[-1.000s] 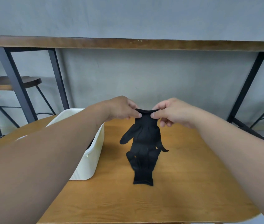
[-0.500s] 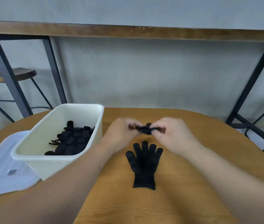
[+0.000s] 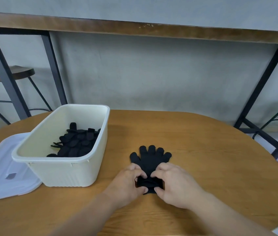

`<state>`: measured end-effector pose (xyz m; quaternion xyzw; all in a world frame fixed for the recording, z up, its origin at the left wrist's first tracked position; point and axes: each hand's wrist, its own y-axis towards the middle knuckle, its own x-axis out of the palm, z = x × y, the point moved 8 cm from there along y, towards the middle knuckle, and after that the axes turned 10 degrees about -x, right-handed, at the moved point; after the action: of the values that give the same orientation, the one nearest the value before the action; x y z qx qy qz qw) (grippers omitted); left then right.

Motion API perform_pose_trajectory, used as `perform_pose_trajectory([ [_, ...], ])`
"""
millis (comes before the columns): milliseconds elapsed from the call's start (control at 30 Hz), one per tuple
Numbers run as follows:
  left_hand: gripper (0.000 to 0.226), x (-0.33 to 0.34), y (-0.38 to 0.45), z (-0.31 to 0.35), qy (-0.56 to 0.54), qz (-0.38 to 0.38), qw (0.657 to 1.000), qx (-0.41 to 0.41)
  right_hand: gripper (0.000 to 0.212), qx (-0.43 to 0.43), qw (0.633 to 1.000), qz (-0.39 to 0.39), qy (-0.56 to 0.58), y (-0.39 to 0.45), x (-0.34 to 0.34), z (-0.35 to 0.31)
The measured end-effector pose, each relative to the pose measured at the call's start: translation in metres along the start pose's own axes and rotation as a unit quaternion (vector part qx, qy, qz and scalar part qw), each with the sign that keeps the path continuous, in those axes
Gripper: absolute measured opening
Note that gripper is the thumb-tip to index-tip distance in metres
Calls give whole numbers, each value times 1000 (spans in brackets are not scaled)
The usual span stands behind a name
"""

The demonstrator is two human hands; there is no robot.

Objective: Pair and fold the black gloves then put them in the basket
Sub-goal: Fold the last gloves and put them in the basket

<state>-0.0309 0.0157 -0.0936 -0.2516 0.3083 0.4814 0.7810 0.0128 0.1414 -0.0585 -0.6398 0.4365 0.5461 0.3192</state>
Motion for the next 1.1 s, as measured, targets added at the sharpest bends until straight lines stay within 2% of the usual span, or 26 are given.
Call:
perform_pose_trajectory([
  [100,35,1,-1,0,7,5,1000,2,34,-18,1000,4,0,-1,4,-3],
  [233,39,0,-3,-4,-5,3,1000,-13,30,3,999,11,39,-3,8,5],
  [400,35,1,-4,-1,11,-1,1000,-7,29,-18,998,57,-13,-6,0,4],
  [500,29,1,-5,0,18,-1,1000,-3,30,-55,997,41,-32,-8,7,-5],
  [800,25,5,-4,-2,-11,-11,1000,-10,39,-55,998,32,-24,-12,8,-13],
  [867,25,-3,1,-3,-58,23,997,-36,37,-53,998,30,-16,-11,10,-13],
  [967,31,-28,13,-18,-69,130,980,-133,38,-38,999,28,8,-10,10,-9],
  [1033,40,-36,24,-31,-82,148,966,-196,38,-30,999,26,22,-8,8,-7],
  [1100,43,-37,36,-35,-98,133,962,-218,38,-28,999,24,28,-6,7,-6],
])
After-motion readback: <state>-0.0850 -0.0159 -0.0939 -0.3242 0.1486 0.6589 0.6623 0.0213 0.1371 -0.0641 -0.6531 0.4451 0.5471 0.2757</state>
